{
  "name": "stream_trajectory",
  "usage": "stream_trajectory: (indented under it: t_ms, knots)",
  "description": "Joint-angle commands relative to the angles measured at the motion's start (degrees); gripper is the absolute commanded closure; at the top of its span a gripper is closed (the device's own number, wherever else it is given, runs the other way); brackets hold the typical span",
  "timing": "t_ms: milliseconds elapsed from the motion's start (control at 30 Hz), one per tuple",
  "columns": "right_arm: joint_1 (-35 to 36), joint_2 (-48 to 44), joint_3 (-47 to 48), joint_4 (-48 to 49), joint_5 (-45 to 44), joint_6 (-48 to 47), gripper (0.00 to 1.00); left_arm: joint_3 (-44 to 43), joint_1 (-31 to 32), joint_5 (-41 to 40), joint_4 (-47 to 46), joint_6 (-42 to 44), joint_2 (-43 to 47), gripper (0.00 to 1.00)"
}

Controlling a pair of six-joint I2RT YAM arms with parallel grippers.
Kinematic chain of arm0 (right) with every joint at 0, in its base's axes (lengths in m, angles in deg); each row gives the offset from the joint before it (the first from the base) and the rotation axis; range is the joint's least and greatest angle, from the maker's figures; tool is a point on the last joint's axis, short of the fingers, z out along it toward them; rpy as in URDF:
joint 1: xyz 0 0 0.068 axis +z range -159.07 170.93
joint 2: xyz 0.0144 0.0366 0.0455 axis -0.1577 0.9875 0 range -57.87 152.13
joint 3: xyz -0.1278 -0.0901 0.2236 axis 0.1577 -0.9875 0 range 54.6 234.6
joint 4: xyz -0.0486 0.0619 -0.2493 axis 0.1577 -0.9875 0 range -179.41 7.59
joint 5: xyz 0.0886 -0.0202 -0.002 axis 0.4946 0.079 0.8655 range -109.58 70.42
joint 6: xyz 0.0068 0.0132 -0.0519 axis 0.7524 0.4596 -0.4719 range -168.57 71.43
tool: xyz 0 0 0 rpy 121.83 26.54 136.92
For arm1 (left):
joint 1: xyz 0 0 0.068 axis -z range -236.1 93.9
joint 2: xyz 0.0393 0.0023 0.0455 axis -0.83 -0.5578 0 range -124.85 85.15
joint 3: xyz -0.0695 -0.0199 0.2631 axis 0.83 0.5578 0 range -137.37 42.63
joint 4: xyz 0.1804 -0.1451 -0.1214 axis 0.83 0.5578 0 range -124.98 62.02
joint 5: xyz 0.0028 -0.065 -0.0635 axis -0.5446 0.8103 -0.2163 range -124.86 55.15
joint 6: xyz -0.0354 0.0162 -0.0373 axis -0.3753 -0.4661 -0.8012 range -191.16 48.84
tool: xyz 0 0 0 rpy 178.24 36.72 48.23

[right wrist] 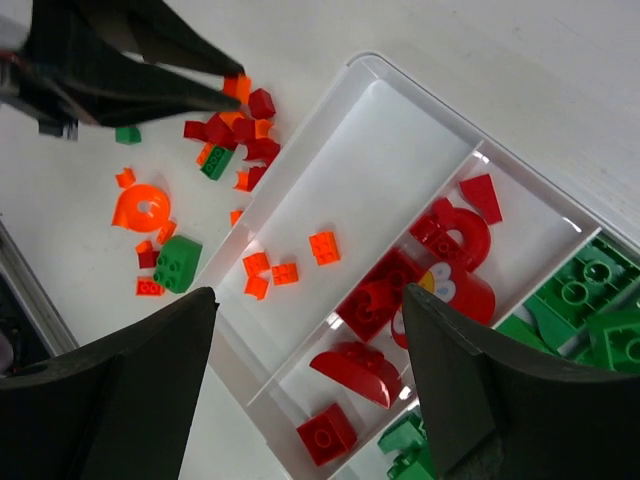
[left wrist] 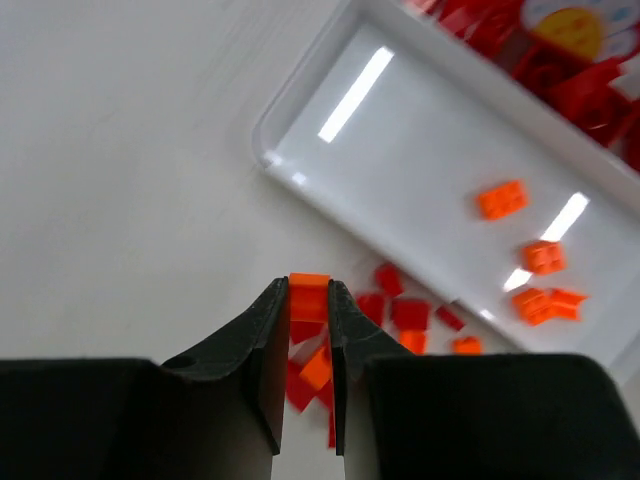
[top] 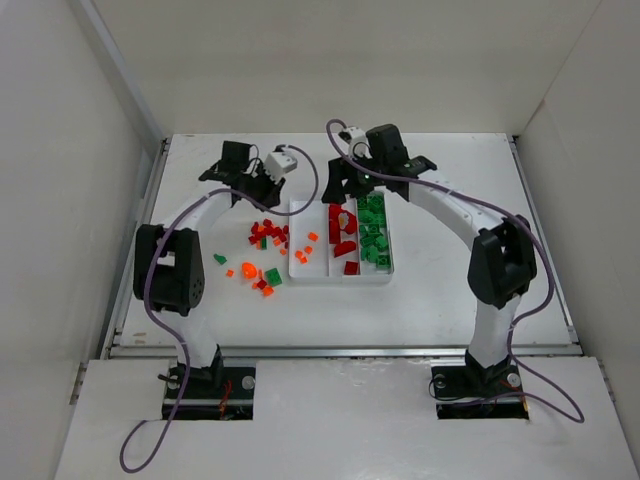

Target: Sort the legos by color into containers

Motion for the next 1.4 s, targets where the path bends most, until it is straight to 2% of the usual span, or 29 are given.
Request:
stream_trajectory:
  t_ms: [0, 133, 233, 300, 367, 400, 467, 500, 533, 567, 733, 867, 1000, 1067, 1100, 1133, 1200, 1233, 1367]
  knots:
    - [0.49, -5.40, -1.64, 3.72, -3.05, 0.67, 0.20, -0.18, 2.03, 7.94, 0.92, -2.41, -1.65, 1.00]
    - [-0.82, -6.72, -3.76, 4.34, -3.58, 1.19, 0.20, 1.13, 5.81, 10.23, -2.94, -4.07, -2.79, 1.00]
    - [-1.44, -7.34, -4.29, 5.39, -4.11, 1.72, 0.20, 1.66, 8.89, 6.90, -5.06, -4.08, -3.33, 1.00]
    - [-1.44, -7.95, -4.29, 5.40, -4.11, 1.72, 0.20, 1.66, 10.03, 5.58, -6.20, -4.08, -4.03, 0.92]
    - [-2.06, -8.56, -4.81, 5.92, -4.11, 1.72, 0.20, 2.19, 10.04, 3.56, -6.90, -6.00, -4.64, 0.78]
    - [-2.06, -8.57, -4.82, 5.92, -4.11, 1.72, 0.20, 2.19, 10.04, 2.94, -6.91, -6.01, -4.64, 0.66]
    - [-2.67, -8.57, -4.82, 6.53, -4.11, 1.72, 0.20, 2.19, 10.56, 1.71, -6.39, -6.01, -4.64, 0.53]
    - [-2.67, -8.57, -5.43, 6.54, -3.50, 1.72, 0.20, 2.19, 10.56, 1.71, -5.86, -6.01, -4.64, 0.43]
    - [-2.67, -8.57, -5.43, 7.06, -3.50, 1.72, 0.20, 2.19, 10.56, 1.71, -5.85, -5.49, -4.64, 0.15]
    - [-2.67, -8.57, -5.43, 7.07, -3.50, 1.72, 0.20, 2.19, 10.56, 2.32, -5.33, -5.48, -4.64, 0.00]
    - [-2.67, -9.09, -5.43, 7.07, -3.50, 1.72, 0.18, 0.79, 10.56, 1.27, -4.10, -5.48, -4.12, 0.00]
    - [-2.67, -10.23, -5.43, 7.07, -5.86, 1.72, 0.18, -2.63, 8.73, -3.03, -2.08, -10.30, -2.80, 0.00]
    - [-2.67, -10.24, -2.63, 4.26, -9.73, -1.87, 0.18, -8.52, 6.88, -11.19, 4.32, -13.13, -1.14, 0.00]
    - [0.03, -10.85, -1.05, 2.85, -15.50, -5.03, 0.17, -10.20, 5.12, -18.92, 6.70, -13.13, 1.58, 0.00]
    - [1.27, -11.38, 0.35, 2.24, -17.63, -7.22, 0.03, -10.20, 3.20, -21.73, 7.24, -14.09, 2.90, 0.00]
    - [2.50, -11.38, 1.06, 2.23, -19.30, -12.03, 0.01, -9.42, 2.05, -27.41, 7.76, -14.88, 4.22, 0.00]
    - [5.75, -11.38, 3.86, 2.23, -23.35, -16.19, 0.01, -8.36, -1.54, -32.54, 9.34, -17.24, 7.91, 0.00]
    - [6.46, -11.38, 5.10, 2.23, -24.32, -17.34, 0.01, -7.83, -2.87, -37.70, 9.96, -18.22, 8.97, 0.00]
    - [7.78, -7.70, 10.64, 5.13, -22.49, -17.35, 0.01, -1.00, -9.72, -45.38, 11.11, -21.21, 13.89, 0.00]
